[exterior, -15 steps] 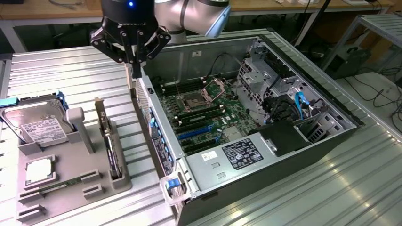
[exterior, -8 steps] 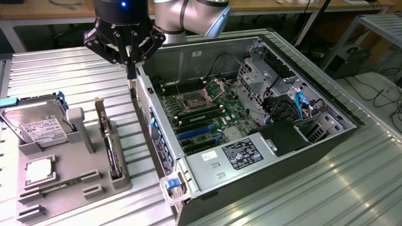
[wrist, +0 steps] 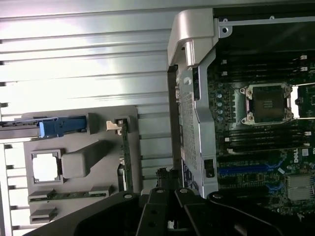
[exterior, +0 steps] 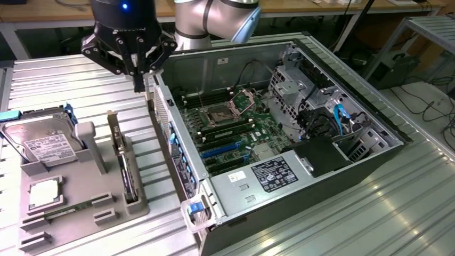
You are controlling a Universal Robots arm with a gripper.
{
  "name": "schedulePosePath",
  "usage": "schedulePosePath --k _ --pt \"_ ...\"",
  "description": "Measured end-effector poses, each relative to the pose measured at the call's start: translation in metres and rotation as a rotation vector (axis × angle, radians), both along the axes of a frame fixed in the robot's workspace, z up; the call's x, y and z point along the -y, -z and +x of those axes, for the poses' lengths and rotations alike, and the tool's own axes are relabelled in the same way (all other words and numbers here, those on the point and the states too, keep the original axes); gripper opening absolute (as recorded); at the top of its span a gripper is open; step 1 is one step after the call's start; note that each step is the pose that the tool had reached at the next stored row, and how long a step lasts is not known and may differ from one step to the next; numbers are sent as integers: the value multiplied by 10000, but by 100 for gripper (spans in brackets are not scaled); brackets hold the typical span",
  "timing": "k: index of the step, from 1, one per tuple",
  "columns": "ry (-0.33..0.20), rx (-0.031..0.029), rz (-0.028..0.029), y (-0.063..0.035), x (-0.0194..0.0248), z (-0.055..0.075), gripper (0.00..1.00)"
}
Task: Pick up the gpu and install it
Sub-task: 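Reach for the gpu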
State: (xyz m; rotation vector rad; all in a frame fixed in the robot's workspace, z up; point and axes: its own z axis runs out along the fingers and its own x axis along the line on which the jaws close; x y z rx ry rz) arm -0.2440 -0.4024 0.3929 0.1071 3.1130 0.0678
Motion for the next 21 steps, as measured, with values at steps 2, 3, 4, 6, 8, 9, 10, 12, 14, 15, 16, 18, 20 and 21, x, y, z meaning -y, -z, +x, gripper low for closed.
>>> schedulePosePath --k 2,3,4,6,8,9,10,12,14,15,16,18,20,21 --pt "-82 0 -1 3 17 -63 11" --pt "-101 0 0 4 20 -78 11" --pt "-118 0 0 4 23 -93 11" --pt "-150 0 0 6 29 -122 11" --pt "-180 0 0 7 35 -150 11" --pt "-196 0 0 8 38 -164 11" --pt "-209 0 0 9 40 -179 11" --pt "-238 0 0 10 44 -212 11" --pt "-263 -1 0 11 48 -242 11" --pt "-276 0 0 12 50 -257 11" --pt "-293 0 0 13 52 -277 11" --pt "-318 0 0 14 55 -306 11" --pt "-342 0 0 15 57 -333 11" --pt "-354 0 -1 16 58 -346 11"
